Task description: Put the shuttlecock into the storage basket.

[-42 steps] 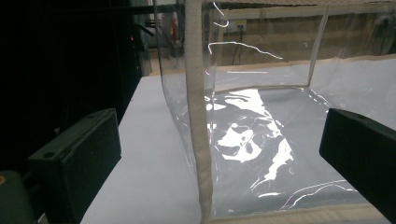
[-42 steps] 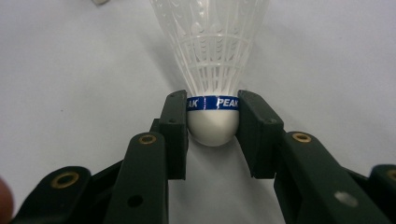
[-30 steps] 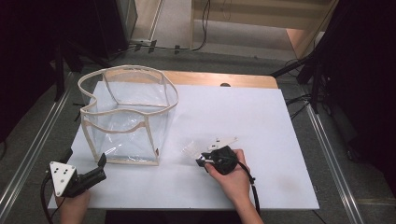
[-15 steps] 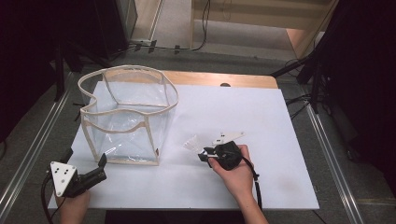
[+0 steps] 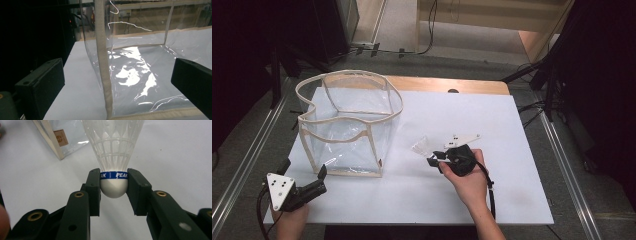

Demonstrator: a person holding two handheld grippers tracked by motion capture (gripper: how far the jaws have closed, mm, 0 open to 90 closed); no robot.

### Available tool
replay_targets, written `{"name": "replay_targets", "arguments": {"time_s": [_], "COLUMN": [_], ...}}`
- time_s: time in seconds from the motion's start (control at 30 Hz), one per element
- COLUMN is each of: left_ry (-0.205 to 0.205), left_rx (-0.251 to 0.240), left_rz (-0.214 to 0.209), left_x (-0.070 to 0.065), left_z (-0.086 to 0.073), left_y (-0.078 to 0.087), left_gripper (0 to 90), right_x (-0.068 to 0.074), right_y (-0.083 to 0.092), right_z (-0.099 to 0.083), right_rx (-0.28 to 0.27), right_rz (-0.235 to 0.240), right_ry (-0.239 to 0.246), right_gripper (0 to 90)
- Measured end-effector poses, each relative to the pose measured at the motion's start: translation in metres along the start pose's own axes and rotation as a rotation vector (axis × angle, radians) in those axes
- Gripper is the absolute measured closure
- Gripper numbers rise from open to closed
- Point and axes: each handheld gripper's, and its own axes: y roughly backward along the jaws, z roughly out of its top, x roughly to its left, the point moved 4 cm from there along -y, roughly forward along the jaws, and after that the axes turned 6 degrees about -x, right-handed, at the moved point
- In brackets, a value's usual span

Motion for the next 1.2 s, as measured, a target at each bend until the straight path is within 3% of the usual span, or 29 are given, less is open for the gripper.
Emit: {"name": "replay_targets", "arguments": {"time_s": [1.2], "left_ry": [-0.006], "left_rx": [0.004], "left_rz": [0.007], "left_x": [-0.001], "left_z": [0.0], "left_y": [-0.001], "left_gripper": [0.0], "right_x": [-0.01], "right_y": [0.023], "right_z": [0.037], "right_rx": [-0.085], "right_rz": [0.026], "right_ry": [-0.013], "right_gripper": [62.9]}}
